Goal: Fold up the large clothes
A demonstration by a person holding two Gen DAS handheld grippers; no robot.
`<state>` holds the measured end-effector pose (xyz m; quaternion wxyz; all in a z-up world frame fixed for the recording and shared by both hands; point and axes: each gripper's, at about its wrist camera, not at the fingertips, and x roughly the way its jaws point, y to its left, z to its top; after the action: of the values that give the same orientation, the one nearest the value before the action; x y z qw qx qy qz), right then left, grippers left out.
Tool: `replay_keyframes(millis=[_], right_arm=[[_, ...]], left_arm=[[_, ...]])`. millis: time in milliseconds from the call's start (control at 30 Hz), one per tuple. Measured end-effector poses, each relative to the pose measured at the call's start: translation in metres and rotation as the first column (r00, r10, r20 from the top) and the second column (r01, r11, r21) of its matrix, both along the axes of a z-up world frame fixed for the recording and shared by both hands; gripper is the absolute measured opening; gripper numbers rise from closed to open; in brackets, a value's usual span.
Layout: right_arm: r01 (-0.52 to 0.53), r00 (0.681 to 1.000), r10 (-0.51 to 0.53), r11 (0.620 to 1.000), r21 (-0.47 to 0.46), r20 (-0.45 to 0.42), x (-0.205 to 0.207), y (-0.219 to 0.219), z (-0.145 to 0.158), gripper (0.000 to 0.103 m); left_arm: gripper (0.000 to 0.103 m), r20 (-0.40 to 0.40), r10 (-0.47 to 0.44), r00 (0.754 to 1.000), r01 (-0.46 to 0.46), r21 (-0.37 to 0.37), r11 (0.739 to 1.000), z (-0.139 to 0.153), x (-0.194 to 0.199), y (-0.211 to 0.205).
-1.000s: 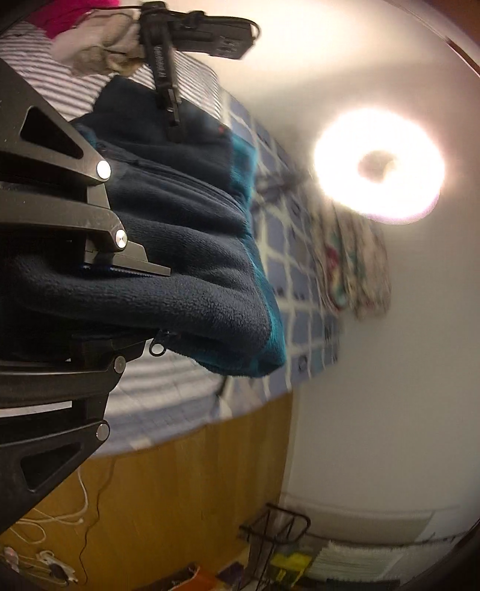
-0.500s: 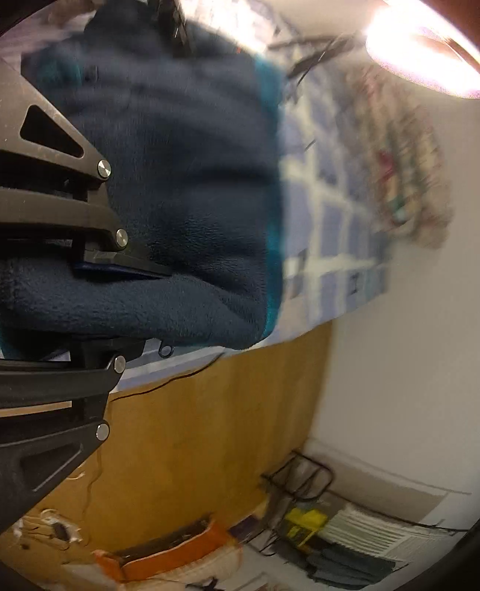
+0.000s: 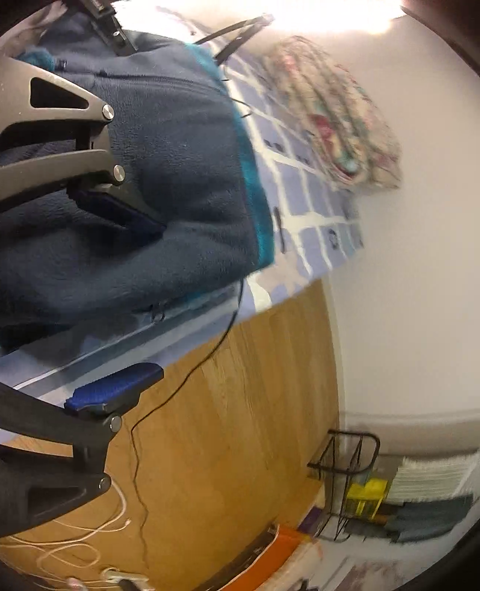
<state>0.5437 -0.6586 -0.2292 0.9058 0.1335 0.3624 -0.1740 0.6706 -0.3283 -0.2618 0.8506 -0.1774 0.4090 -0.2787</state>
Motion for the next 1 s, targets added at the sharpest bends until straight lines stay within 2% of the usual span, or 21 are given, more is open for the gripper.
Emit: replay_keyframes(millis=[133, 300, 367, 533, 733, 867, 1000], right_arm=[[-0.002, 1.0, 0.002, 0.999, -0.035, 0.008, -0.034, 0.009, 0.023, 0.07], [-0.035, 0.998, 0.037, 0.999, -0.038, 0.052, -0.072, 0.021, 0.06, 0.069], [-0.062, 0.994, 0.066, 0.997, -0.053, 0.081, -0.087, 0.035, 0.078, 0.069], [-0.144, 0.981, 0.149, 0.988, -0.05, 0.128, -0.116, 0.076, 0.107, 0.069], [-0.224, 0.96, 0.23, 0.973, -0.057, 0.158, -0.168, 0.131, 0.132, 0.069], [-0.249, 0.951, 0.259, 0.965, -0.08, 0.167, -0.211, 0.165, 0.156, 0.069], [-0.259, 0.944, 0.274, 0.96, -0.103, 0.183, -0.259, 0.193, 0.191, 0.069]], left_arm=[[0.07, 0.006, 0.03, 1.0, -0.03, -0.001, 1.0, 0.005, -0.014, 0.01], [0.07, -0.071, 0.06, 0.996, -0.062, -0.038, 0.997, 0.009, -0.051, 0.033], [0.07, -0.079, 0.044, 0.996, -0.045, -0.021, 0.999, 0.018, -0.073, 0.04], [0.07, -0.001, -0.03, 1.0, 0.03, 0.026, 0.999, 0.065, -0.146, 0.054], [0.07, 0.145, -0.109, 0.983, 0.085, 0.163, 0.983, 0.14, -0.246, 0.064], [0.07, 0.201, -0.104, 0.974, 0.066, 0.186, 0.98, 0.185, -0.307, 0.073], [0.07, 0.286, -0.102, 0.953, 0.036, 0.228, 0.973, 0.224, -0.37, 0.084]])
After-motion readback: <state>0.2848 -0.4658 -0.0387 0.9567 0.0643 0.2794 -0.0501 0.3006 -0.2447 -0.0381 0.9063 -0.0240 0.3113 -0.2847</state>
